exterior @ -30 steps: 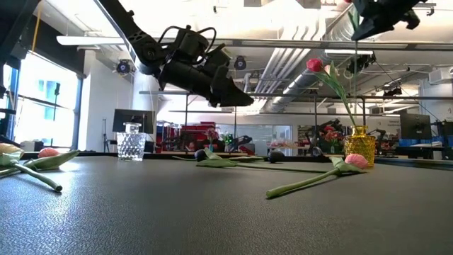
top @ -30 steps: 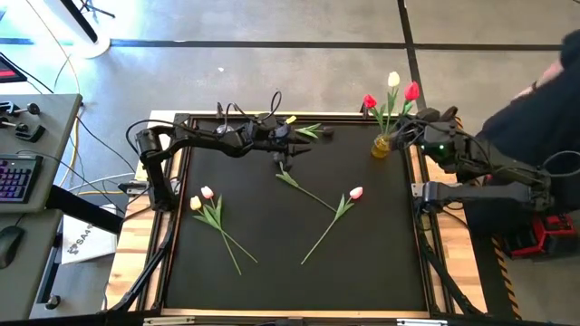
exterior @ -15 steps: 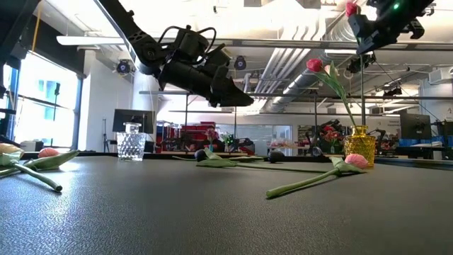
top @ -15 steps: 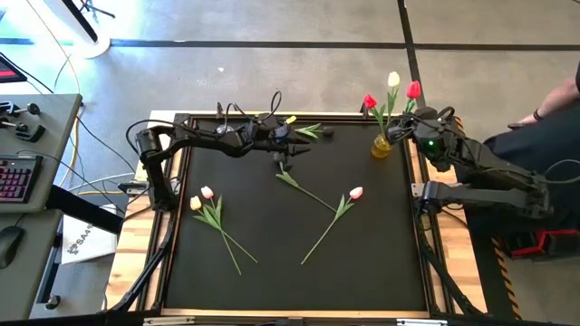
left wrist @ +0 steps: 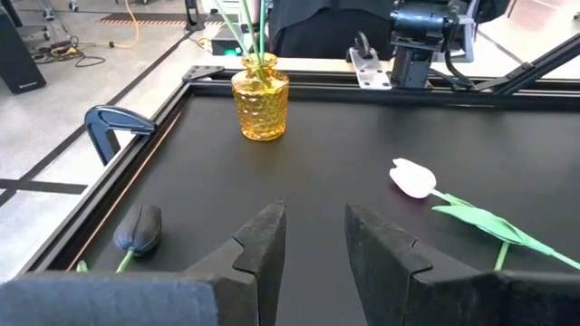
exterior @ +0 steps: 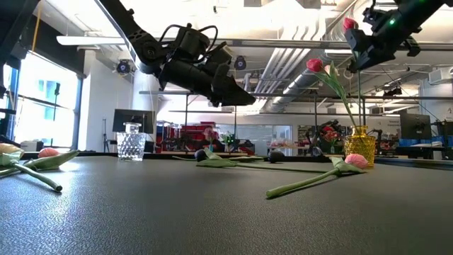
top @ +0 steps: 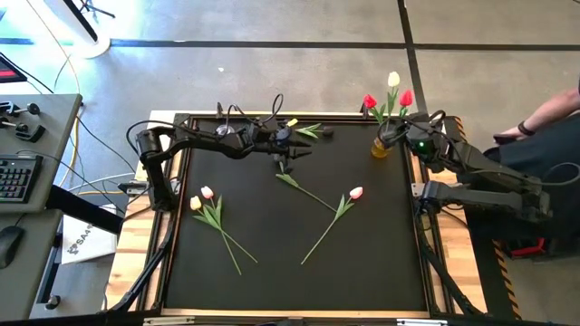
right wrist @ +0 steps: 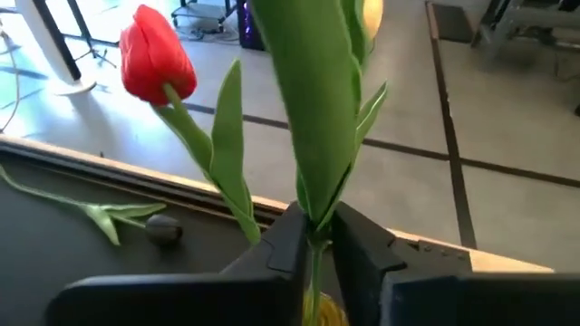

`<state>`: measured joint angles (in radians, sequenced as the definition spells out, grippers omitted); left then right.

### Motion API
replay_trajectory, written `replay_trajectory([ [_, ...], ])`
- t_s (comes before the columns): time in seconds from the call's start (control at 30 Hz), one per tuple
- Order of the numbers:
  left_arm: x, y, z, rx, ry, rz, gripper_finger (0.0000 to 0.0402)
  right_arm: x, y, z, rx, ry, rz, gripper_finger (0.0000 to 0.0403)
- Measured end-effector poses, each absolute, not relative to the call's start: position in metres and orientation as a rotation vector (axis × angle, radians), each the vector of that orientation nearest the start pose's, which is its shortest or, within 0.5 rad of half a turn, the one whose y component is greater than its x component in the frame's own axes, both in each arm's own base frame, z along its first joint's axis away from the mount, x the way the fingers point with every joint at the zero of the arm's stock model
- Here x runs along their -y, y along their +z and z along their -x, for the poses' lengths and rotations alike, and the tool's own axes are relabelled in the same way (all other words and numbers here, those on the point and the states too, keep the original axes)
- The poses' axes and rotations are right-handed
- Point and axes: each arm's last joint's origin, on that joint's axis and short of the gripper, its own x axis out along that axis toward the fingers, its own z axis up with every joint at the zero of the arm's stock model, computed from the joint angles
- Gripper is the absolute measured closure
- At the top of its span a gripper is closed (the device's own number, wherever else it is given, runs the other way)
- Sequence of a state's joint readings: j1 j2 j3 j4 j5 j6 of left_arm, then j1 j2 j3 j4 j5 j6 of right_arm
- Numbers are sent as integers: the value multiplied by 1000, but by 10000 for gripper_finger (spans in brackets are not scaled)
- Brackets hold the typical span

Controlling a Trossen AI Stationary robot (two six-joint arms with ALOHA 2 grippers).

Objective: Sort flowers into vase by color
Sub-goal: Put the red flower into the yellow flower vase, then put the orange flower into the yellow flower vase

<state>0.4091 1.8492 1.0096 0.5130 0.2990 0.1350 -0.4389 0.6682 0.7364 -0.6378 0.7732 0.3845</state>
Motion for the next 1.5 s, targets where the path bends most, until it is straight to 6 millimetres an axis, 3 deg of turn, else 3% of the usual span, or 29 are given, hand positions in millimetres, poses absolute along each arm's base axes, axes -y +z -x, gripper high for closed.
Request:
replay_trajectory([
  [0.3,-148,184,-362,-312,93,15,296,73,296,-107,-350,-1243,-260,227],
  [0.47,-147,181,-361,-349,93,58,296,72,307,-102,-242,-1280,-234,183],
  [0.77,-147,177,-359,-387,93,70,296,60,326,-97,-68,-1047,-260,178],
  [1.07,-150,177,-357,-399,101,75,296,48,327,-108,-87,-721,-322,178],
  [1.5,-146,208,-340,-431,114,79,296,40,323,-113,-123,-774,-282,179],
])
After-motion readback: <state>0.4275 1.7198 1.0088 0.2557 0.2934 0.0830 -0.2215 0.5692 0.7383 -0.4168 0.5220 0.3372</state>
